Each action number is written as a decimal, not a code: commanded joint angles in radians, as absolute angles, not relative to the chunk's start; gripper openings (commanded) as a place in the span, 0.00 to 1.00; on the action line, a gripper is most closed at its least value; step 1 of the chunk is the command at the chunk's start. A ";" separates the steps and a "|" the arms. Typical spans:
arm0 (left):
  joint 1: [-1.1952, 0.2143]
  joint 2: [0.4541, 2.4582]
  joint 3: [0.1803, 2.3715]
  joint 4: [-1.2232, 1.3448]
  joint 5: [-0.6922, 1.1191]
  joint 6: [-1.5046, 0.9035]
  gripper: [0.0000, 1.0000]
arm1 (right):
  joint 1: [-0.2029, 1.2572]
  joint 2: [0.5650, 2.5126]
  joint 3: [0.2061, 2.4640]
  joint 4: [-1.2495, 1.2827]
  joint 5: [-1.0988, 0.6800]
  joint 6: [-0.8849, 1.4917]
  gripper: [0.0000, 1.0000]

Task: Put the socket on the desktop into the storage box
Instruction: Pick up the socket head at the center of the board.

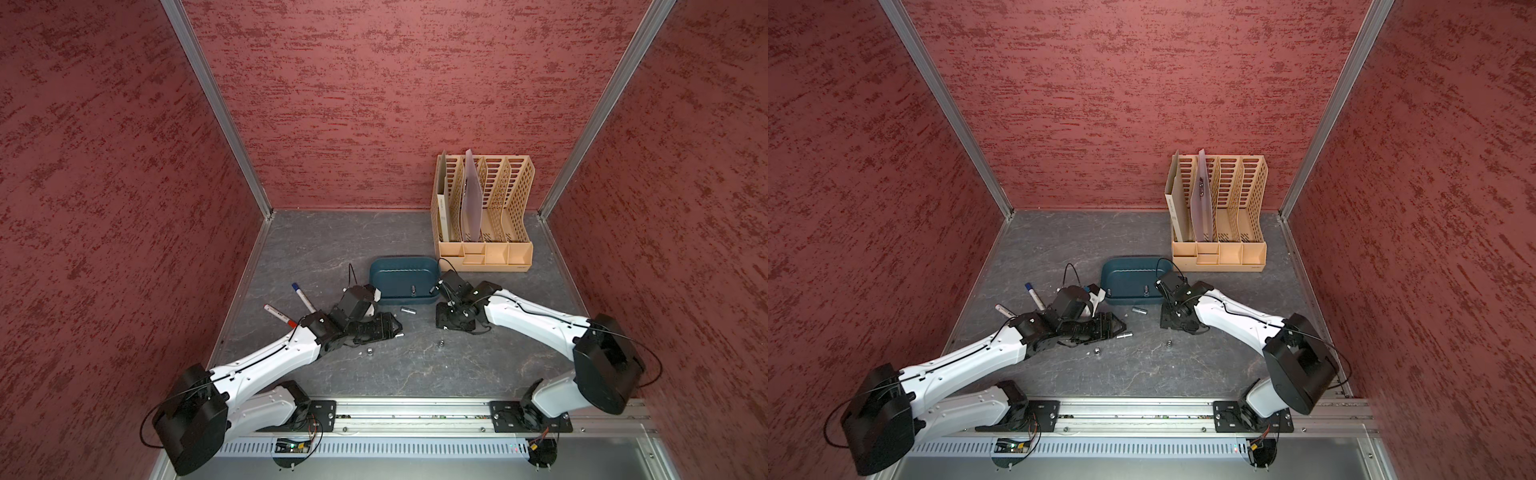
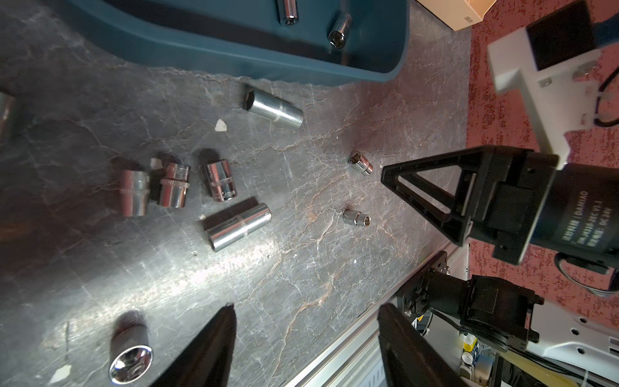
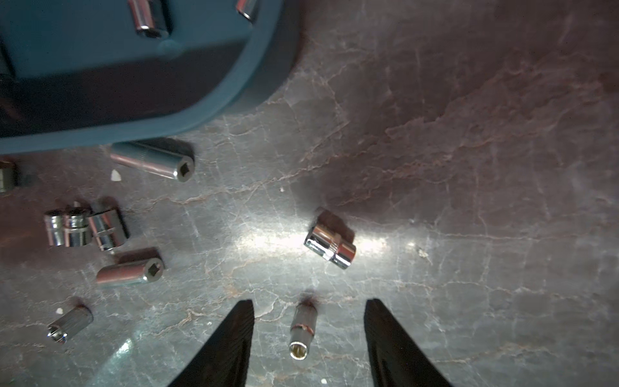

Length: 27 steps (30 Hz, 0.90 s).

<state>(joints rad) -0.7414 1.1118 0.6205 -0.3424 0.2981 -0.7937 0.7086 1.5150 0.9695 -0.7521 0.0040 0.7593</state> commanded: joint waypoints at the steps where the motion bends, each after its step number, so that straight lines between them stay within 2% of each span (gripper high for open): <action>1: -0.757 1.094 0.608 -0.318 0.275 -0.808 0.70 | 0.701 1.540 0.994 -0.750 0.027 0.788 0.58; 16: -0.778 1.100 0.586 -0.298 0.264 -0.828 0.70 | 0.700 1.635 1.005 -0.737 0.062 0.860 0.57; 27: -0.779 1.109 0.582 -0.291 0.263 -0.828 0.70 | 0.696 1.678 1.011 -0.692 0.062 0.907 0.52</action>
